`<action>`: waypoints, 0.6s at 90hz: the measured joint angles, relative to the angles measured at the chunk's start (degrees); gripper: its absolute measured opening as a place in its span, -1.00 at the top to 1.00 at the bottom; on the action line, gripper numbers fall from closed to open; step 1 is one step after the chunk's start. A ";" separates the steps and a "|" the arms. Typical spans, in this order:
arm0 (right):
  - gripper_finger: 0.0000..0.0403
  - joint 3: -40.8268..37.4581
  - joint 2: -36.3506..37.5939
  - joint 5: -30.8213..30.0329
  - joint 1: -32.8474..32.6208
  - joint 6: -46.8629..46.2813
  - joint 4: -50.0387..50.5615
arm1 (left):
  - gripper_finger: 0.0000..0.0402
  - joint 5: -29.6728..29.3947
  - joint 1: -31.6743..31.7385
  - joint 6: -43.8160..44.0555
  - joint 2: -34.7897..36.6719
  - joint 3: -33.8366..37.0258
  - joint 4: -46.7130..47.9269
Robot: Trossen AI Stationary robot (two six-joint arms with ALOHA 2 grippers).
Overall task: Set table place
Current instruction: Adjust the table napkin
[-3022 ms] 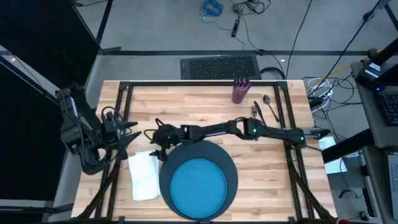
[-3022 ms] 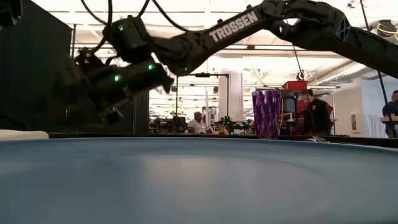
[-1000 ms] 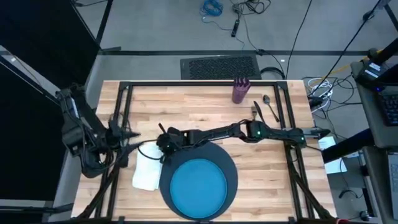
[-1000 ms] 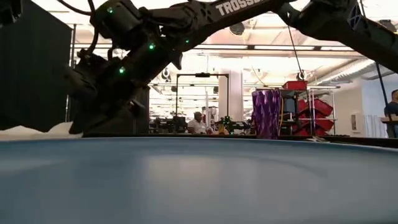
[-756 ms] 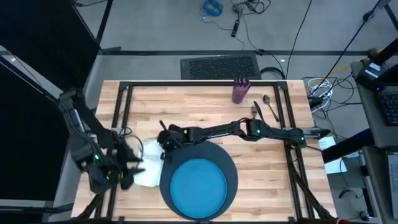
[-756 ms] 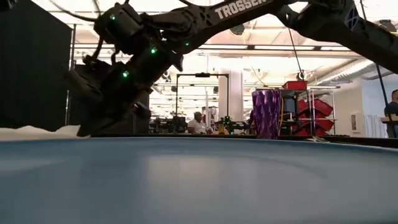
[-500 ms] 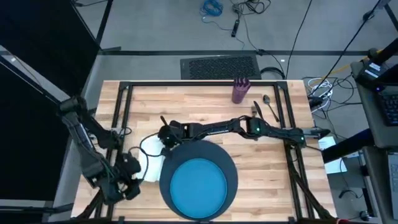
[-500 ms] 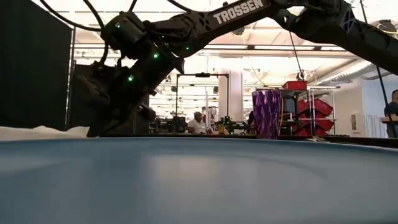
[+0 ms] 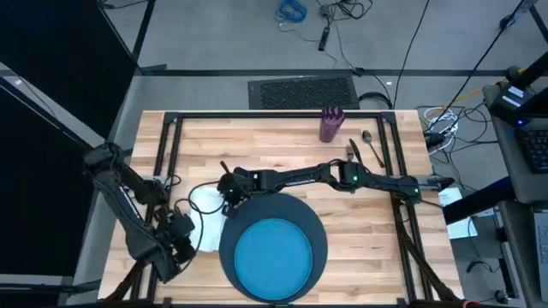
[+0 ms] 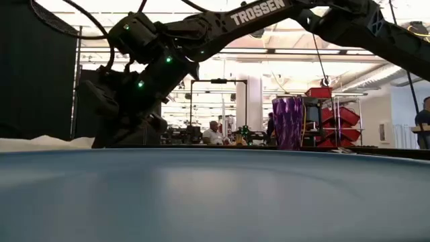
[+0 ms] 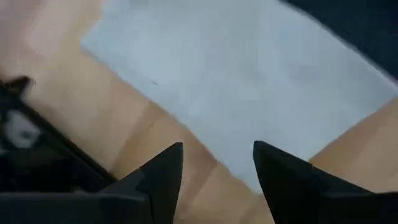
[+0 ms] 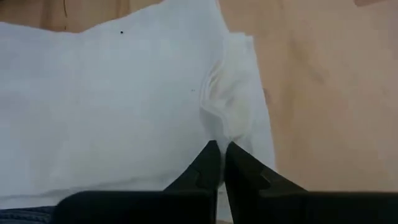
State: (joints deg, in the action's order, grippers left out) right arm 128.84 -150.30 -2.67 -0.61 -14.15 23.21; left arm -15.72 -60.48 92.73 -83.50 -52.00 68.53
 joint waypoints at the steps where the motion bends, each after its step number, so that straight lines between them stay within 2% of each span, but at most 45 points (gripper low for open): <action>1: 1.00 0.00 0.01 -0.01 -0.02 0.02 -0.01 | 0.09 0.30 -0.03 0.00 0.00 0.39 -0.93; 11: 1.00 0.01 0.07 0.01 -0.25 0.14 -0.03 | 0.09 1.64 -0.03 -0.06 0.02 3.35 -9.49; 32: 1.00 0.00 0.09 0.01 -0.25 0.21 -0.07 | 0.09 1.23 -0.03 -0.01 -0.15 6.51 -11.74; 54: 1.00 0.00 0.13 0.01 -0.23 0.17 -0.10 | 0.09 -0.86 0.03 0.72 -0.15 11.85 -21.89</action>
State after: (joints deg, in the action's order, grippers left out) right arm 128.84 -150.17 -2.66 -0.84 -13.98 23.11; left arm -16.58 -60.45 93.45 -83.66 -40.14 46.64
